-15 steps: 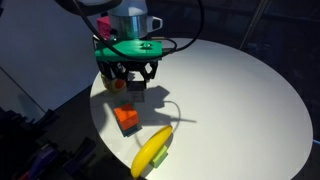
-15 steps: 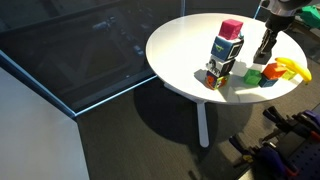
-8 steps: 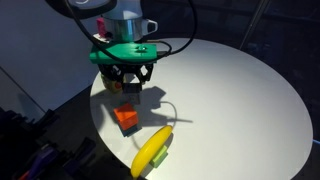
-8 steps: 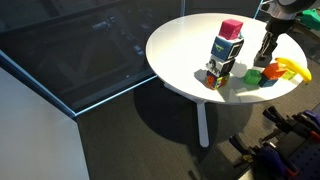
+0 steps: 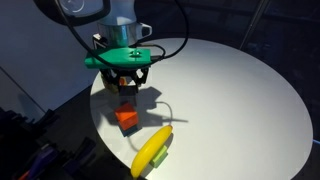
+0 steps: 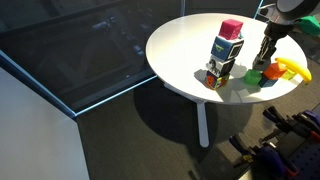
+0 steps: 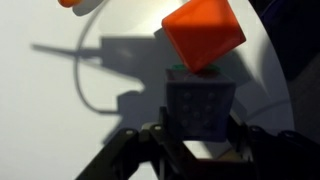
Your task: Move the grey building block to the left
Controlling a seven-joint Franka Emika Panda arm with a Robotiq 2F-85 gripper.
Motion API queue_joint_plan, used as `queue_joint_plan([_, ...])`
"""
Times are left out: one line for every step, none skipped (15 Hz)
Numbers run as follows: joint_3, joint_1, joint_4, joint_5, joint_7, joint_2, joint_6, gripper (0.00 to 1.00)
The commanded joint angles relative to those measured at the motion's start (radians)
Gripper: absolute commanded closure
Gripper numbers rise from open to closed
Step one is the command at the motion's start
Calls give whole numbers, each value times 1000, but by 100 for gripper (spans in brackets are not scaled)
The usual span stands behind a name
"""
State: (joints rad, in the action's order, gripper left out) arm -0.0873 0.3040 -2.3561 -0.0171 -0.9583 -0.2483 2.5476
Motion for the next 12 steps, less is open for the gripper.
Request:
queue_joint_plan([-9,-11,-44,0,-7,41,25,69])
queue_joint_plan([-10,-13,-47,-2,-4,41,26,69])
queue_joint_plan([-11,-15,-50,-3,-2,43,29,69])
queue_joint_plan([-11,-16,-52,-4,1,42,31,69])
queue_joint_plan([-11,-17,-54,-5,1,42,31,69])
queue_joint_plan([-12,-19,-56,-6,2,42,33,69])
queue_joint_plan([-11,-20,-57,-6,2,40,33,69])
queue_joint_plan([-11,-21,-57,-6,1,39,35,69])
queue_joint_plan([-11,-21,-58,-6,0,39,34,69])
queue_joint_plan([-11,-22,-58,-5,0,38,34,69])
queue_joint_plan([-10,-23,-57,-4,-1,37,35,69])
queue_joint_plan([-10,-24,-55,-4,-1,36,34,69])
